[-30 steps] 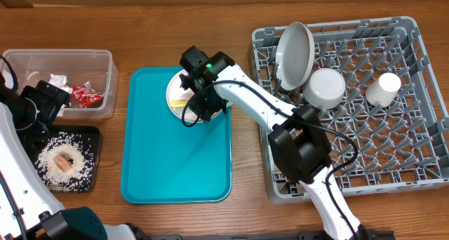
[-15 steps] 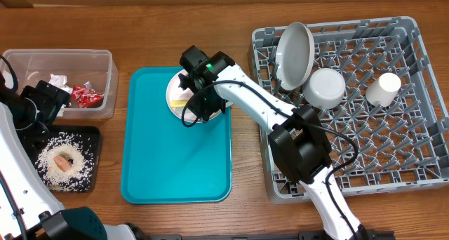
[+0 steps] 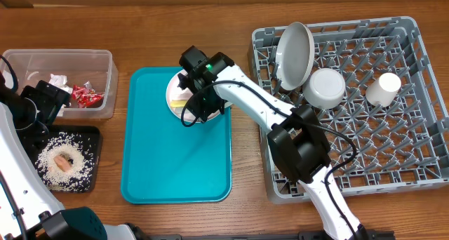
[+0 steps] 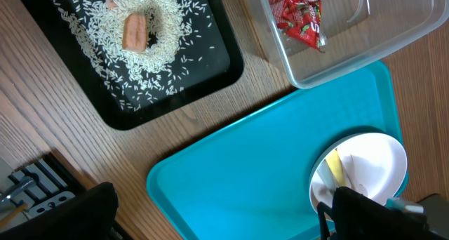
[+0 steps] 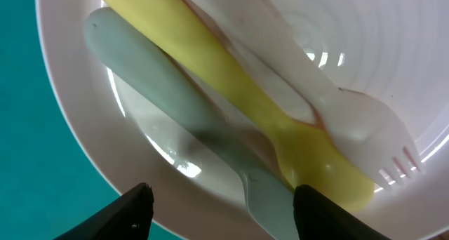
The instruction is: Sort waste into correct bins and load items into the dishwasher rack
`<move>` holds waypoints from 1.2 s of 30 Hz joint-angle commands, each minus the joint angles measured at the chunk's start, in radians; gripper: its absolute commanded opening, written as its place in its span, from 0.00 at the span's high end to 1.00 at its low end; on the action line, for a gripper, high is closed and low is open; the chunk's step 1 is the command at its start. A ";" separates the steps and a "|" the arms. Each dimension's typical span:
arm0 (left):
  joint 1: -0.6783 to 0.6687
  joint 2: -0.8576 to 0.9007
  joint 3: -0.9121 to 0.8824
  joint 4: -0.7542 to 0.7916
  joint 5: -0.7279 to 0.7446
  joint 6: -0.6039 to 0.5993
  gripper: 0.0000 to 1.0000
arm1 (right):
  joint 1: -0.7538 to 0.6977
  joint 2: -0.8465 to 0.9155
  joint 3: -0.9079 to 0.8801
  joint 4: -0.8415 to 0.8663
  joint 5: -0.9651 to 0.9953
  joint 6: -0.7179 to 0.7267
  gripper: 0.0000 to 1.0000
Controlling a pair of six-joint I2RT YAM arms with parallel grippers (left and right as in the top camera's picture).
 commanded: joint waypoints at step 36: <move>-0.006 -0.003 -0.009 0.001 0.001 -0.009 0.00 | -0.004 0.039 0.045 0.005 0.006 0.006 0.70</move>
